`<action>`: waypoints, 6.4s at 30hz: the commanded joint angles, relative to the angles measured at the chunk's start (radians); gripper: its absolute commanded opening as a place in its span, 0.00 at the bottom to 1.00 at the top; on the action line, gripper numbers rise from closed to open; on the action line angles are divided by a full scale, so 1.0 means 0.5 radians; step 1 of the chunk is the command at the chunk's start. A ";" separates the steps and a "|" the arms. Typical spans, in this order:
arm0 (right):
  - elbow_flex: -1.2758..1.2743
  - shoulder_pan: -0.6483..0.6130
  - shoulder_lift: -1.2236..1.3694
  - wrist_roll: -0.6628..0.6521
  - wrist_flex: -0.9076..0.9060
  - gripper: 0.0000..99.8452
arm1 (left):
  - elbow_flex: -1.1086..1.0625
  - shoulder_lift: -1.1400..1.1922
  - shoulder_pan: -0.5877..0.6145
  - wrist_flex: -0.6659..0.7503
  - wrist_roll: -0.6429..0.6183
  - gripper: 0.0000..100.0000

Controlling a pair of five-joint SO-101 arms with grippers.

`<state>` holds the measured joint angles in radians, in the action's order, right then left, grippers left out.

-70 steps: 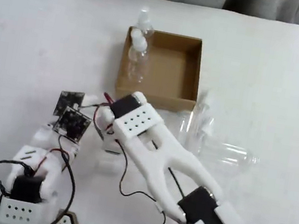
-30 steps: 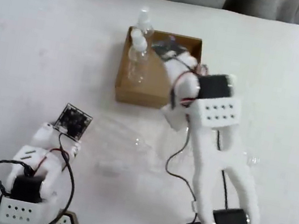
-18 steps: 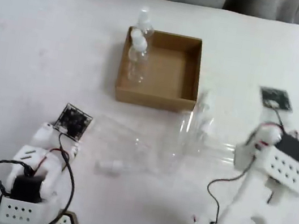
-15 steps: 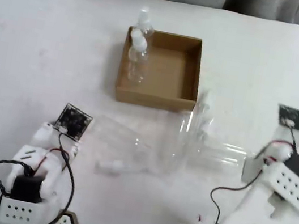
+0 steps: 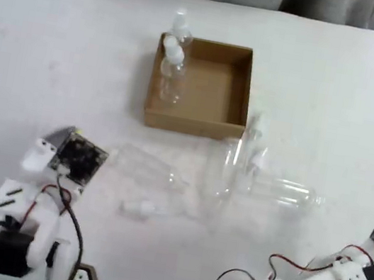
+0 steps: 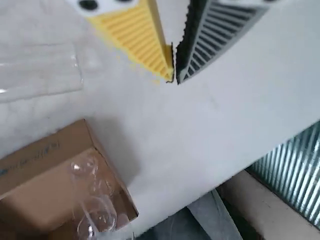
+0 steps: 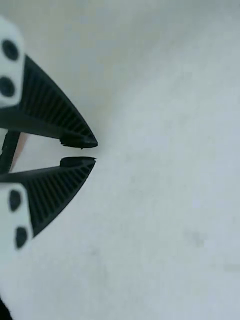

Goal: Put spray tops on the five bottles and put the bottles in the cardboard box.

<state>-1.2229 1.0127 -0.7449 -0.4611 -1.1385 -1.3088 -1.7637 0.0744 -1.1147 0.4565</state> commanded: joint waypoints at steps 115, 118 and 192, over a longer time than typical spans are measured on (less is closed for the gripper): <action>-0.120 0.173 -0.038 -0.396 0.192 0.02 | 1.989 4.061 -1.026 0.147 1.252 0.31; -0.120 0.173 -0.038 -0.396 0.192 0.02 | 1.995 4.068 -1.033 0.147 1.163 0.28; 1.056 -2.745 -0.600 -0.798 -0.815 0.02 | 0.516 2.567 1.198 0.531 -0.242 0.09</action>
<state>-0.7580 -0.1366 -1.0303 -0.8385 -1.5251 -1.0556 -0.4810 0.6345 -0.8661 0.3445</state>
